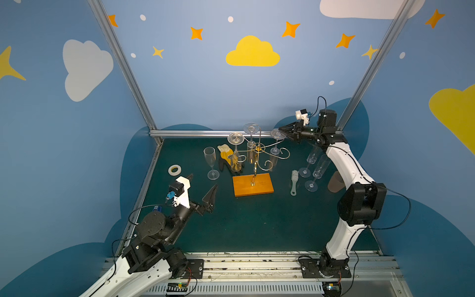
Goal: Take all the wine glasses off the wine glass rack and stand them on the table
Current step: 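Close the right gripper on the stem of the hanging flute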
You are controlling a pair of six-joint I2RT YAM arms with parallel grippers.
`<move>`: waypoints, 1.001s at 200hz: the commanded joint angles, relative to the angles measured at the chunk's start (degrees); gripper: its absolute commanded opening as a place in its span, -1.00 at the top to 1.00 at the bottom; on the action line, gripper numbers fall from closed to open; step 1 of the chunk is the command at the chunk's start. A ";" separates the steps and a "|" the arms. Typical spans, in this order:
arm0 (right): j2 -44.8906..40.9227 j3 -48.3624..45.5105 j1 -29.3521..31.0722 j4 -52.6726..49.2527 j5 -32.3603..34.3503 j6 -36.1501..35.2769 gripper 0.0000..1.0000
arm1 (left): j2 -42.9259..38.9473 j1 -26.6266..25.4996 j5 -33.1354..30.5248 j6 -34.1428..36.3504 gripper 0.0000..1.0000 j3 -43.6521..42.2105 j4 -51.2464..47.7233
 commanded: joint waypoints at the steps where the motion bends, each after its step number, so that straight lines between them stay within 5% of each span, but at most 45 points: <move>1: -2.54 -0.85 0.49 0.23 -1.14 -0.79 0.63 | -0.50 0.18 0.53 -0.42 -0.98 -0.27 0.02; 141: -3.75 -1.70 0.97 1.41 -0.56 0.65 1.00 | -0.82 0.18 0.90 0.02 -0.98 -0.20 -0.25; 200: -5.32 -5.11 1.23 10.80 -0.47 9.58 1.00 | -0.66 0.18 0.99 0.20 -0.98 0.03 -0.07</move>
